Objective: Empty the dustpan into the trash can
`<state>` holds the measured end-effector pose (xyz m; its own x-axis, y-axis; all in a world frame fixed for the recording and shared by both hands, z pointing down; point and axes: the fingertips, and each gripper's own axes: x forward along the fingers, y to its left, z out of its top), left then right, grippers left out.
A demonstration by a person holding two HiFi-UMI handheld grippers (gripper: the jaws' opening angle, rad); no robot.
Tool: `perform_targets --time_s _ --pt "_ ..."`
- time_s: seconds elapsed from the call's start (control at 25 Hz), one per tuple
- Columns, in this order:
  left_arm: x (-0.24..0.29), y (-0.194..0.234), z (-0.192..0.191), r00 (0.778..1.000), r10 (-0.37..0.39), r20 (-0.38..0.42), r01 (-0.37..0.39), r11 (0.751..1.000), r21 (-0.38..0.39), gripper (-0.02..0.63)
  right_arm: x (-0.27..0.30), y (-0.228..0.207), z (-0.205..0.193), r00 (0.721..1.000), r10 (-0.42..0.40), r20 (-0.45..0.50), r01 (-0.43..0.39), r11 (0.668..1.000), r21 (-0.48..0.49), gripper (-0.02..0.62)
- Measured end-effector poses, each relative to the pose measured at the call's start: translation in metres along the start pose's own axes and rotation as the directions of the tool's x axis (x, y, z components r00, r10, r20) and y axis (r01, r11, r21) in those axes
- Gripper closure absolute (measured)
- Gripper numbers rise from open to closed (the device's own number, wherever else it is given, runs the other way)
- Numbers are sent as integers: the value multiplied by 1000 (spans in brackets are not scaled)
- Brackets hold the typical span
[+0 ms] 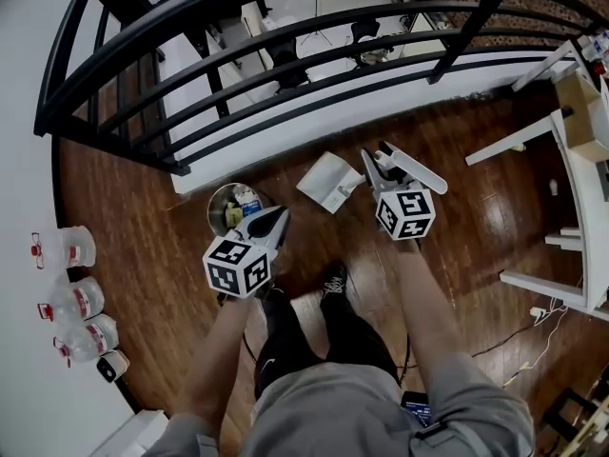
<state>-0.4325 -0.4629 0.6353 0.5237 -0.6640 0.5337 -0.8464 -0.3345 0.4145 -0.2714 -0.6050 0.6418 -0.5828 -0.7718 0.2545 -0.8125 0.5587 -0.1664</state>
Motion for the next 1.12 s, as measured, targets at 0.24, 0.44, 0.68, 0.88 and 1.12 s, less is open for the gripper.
perform_targets --time_s 0.24,0.44,0.68,0.88,1.12 --pt "-2 6 -11 1000 -5 -22 5 1000 -13 601 -6 -2 -6 999 -49 20 49 999 20 430" --pt "-2 3 -14 999 -20 -30 19 1000 -18 601 -14 -2 -15 997 -78 2 78 997 16 428" --pt "0 -5 -13 999 -35 -27 34 999 -15 601 -28 -4 -26 993 -117 -25 118 993 20 419" --pt "1 -17 -13 999 -42 -32 41 999 -4 601 -41 -4 -33 990 -135 -51 136 991 14 365" --pt "-2 -34 -3 998 -53 -18 53 999 12 601 -57 -7 -50 977 -161 -138 168 985 48 281"
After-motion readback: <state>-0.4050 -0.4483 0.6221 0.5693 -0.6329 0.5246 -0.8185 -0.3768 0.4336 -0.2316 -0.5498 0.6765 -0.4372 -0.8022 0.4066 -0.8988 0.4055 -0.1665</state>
